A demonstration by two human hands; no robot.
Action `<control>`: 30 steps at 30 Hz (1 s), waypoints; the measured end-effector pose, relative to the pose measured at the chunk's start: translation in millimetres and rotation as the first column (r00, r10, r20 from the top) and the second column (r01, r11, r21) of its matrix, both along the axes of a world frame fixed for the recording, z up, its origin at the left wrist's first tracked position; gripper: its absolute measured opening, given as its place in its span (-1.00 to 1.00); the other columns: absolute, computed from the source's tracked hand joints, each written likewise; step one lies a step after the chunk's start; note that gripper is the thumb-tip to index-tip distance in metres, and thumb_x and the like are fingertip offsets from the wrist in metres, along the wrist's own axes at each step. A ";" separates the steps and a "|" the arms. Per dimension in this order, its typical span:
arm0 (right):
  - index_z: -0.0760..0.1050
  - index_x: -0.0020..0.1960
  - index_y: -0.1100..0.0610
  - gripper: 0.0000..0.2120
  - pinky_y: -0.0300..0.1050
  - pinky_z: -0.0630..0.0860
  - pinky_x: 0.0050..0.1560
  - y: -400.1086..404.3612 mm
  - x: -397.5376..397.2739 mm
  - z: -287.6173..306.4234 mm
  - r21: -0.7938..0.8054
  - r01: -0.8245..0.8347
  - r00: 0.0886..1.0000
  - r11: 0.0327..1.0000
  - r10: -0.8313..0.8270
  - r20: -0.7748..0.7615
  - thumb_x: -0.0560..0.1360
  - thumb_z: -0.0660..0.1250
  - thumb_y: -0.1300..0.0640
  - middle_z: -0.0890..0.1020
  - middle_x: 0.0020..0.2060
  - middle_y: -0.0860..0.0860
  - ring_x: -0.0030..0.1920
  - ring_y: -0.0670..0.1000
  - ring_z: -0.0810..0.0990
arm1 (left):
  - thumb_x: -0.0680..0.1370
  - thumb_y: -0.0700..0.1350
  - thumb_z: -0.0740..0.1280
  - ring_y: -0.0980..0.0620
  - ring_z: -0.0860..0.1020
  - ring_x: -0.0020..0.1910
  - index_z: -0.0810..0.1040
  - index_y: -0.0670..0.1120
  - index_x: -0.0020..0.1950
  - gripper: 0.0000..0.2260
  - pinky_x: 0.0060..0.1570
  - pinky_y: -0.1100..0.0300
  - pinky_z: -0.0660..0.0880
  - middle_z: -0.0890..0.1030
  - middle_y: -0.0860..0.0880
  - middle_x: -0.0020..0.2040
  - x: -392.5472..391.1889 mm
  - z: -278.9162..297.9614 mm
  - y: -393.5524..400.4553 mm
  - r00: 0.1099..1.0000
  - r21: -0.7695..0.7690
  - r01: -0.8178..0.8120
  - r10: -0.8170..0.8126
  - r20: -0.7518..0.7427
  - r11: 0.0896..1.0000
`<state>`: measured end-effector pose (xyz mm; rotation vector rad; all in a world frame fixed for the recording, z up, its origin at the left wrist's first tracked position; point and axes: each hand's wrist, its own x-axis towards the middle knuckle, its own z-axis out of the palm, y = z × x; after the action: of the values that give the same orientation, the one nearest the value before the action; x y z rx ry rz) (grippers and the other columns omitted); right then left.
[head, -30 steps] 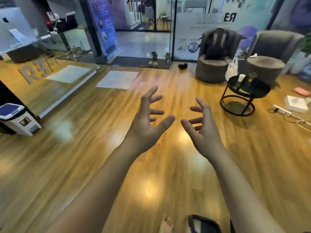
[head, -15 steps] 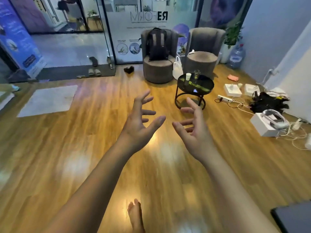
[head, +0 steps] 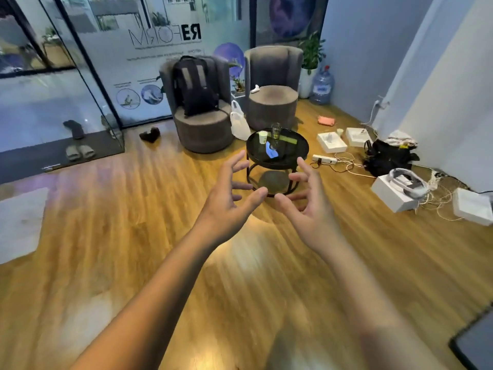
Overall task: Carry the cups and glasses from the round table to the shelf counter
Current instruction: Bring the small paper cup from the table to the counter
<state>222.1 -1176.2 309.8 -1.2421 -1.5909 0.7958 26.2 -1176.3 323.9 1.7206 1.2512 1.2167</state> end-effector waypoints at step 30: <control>0.01 0.54 -0.32 -0.25 -0.20 0.65 -0.06 588.9 8.9 -2.5 -0.105 0.076 0.989 0.992 -0.062 0.132 0.53 0.40 -0.18 0.36 0.42 -0.16 0.12 -0.10 0.59 | 0.60 0.20 0.41 0.41 0.53 0.21 0.10 0.27 0.60 -0.33 0.04 0.33 0.54 0.27 0.63 0.32 18.5 -3.3 614.9 0.993 -0.021 0.103 -0.104 -0.061 0.995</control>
<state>230.9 -587.2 307.3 -1.4448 -1.6146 0.7810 44.7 -561.4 320.6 1.7993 1.1896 1.0973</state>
